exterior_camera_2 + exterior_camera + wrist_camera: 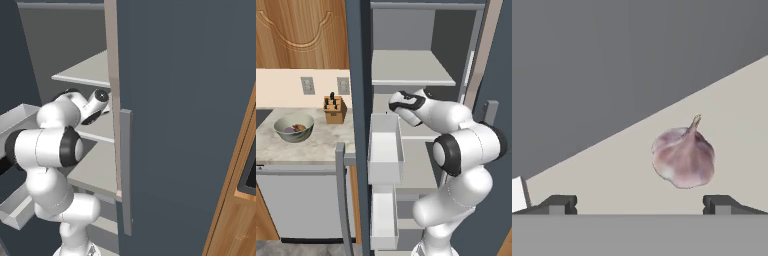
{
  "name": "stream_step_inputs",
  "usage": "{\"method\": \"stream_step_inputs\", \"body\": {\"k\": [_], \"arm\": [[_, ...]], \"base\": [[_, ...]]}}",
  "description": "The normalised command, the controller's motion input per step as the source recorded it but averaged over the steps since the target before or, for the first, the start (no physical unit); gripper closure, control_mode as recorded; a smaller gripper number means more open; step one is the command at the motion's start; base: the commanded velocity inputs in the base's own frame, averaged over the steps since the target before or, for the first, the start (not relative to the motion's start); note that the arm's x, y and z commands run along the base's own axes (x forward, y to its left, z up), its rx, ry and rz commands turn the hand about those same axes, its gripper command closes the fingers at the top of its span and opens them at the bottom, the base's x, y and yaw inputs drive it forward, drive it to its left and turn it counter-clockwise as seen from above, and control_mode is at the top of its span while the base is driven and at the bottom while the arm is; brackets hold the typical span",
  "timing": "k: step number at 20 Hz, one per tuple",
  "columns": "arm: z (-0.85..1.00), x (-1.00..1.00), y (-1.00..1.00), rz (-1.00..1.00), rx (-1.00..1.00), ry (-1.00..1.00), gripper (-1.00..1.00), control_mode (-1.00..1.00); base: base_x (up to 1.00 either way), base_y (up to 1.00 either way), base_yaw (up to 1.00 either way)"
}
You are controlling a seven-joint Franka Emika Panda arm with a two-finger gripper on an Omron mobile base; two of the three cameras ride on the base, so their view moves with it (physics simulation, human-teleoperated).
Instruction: Take the eggplant, chicken drumstick, and garlic from the freezer and place them in the bowl on the counter.
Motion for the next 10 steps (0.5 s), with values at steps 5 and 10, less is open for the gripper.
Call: {"method": "stream_step_inputs", "body": {"k": [5, 10], "arm": [[-0.04, 0.09, 0.0, 0.01, 0.0, 0.03, -1.0, -1.0], [-0.11, 0.02, 0.07, 0.0, 0.0, 0.04, -1.0, -1.0]], "base": [[0.0, 0.0, 0.0], [0.0, 0.0, 0.0]]}}
